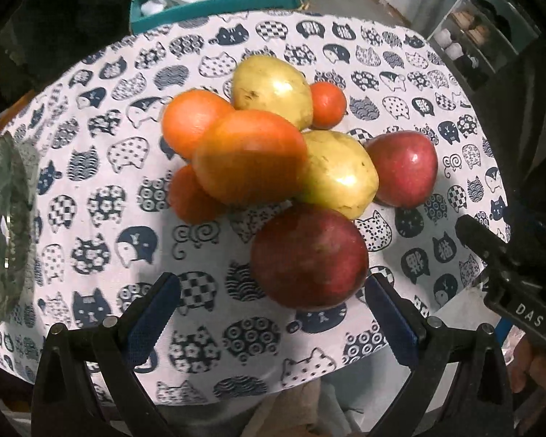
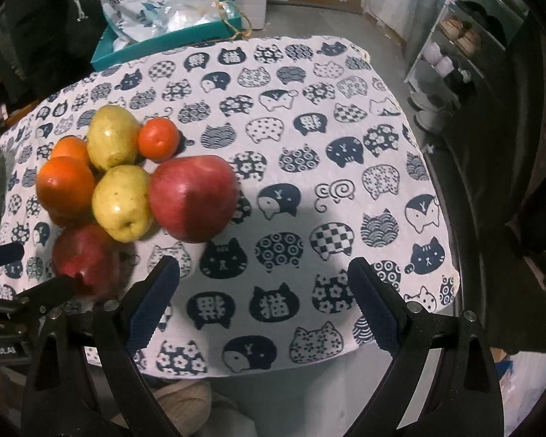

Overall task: Organize fruits
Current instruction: 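Lower the left gripper onto a red apple while the right gripper approaches another red apple, then close the left gripper on one red apple while the right gripper grasps another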

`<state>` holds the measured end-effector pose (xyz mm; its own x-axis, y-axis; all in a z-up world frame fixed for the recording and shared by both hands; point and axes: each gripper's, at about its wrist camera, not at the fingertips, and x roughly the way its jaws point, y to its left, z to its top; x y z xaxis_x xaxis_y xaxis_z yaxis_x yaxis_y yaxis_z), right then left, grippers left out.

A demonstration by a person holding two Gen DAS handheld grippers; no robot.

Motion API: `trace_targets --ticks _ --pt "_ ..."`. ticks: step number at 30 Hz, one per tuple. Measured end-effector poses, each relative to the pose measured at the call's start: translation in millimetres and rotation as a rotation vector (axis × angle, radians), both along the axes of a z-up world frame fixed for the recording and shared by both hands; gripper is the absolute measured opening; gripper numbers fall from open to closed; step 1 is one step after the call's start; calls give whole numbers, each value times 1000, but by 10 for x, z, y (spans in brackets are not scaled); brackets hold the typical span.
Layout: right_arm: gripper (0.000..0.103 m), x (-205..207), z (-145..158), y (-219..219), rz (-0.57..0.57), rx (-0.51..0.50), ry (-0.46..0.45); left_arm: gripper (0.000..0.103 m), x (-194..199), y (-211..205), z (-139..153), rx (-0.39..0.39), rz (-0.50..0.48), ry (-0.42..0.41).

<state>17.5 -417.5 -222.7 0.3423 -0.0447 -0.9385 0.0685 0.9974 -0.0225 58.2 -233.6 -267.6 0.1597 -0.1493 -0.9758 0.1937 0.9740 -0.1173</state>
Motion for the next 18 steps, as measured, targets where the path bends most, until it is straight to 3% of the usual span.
trace_targets --ticks 7,8,10,12,18 --pt "93 4 -72 -133 -20 33 6 102 87 -197 -168 26 -20 19" --pt "93 10 -77 -139 -20 39 5 101 97 -215 -190 26 -22 22" --pt "93 29 -81 -144 -16 52 1 87 115 -247 -254 26 -23 37" --pt "93 66 -85 -135 -6 68 -4 80 122 -262 -324 4 -32 62" --pt "93 234 -148 -27 35 122 -2 79 114 -222 -368 -25 -30 58"
